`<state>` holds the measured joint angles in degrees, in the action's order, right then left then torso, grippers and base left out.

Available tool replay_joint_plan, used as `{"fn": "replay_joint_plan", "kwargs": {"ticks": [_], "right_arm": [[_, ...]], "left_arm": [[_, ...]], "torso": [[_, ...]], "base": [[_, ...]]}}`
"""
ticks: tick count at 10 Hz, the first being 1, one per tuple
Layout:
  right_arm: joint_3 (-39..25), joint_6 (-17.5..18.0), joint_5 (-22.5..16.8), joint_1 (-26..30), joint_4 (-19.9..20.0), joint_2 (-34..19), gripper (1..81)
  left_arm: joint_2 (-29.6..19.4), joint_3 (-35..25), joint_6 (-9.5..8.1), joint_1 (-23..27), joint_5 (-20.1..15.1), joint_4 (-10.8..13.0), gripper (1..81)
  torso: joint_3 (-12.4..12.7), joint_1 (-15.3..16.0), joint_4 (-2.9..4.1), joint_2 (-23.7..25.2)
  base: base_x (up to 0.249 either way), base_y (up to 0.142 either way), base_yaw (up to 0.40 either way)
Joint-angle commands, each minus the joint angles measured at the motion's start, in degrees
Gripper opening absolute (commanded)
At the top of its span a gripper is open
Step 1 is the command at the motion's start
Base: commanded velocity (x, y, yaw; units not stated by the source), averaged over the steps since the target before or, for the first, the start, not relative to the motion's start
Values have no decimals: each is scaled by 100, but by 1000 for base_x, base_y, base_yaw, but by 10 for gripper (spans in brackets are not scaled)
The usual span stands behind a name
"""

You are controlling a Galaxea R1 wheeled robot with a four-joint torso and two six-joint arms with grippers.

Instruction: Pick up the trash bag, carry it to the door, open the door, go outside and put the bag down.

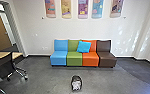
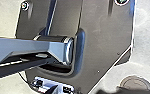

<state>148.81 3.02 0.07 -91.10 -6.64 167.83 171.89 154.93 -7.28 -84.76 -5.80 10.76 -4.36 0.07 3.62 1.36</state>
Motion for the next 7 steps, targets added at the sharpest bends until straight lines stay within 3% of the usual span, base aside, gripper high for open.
{"fn": "replay_joint_plan", "kwargs": {"ticks": [1,7], "right_arm": [[-20,-12,-315,192,5,-54,811],[-20,-12,-315,201,49,-45,811]], "left_arm": [[-22,-6,42,262,-343,-13,811],[-14,-6,42,254,-334,-22,811]], "torso": [[0,0,0,0],[0,0,0,0]], "base": [[170,0,0],[169,0,0]]}}
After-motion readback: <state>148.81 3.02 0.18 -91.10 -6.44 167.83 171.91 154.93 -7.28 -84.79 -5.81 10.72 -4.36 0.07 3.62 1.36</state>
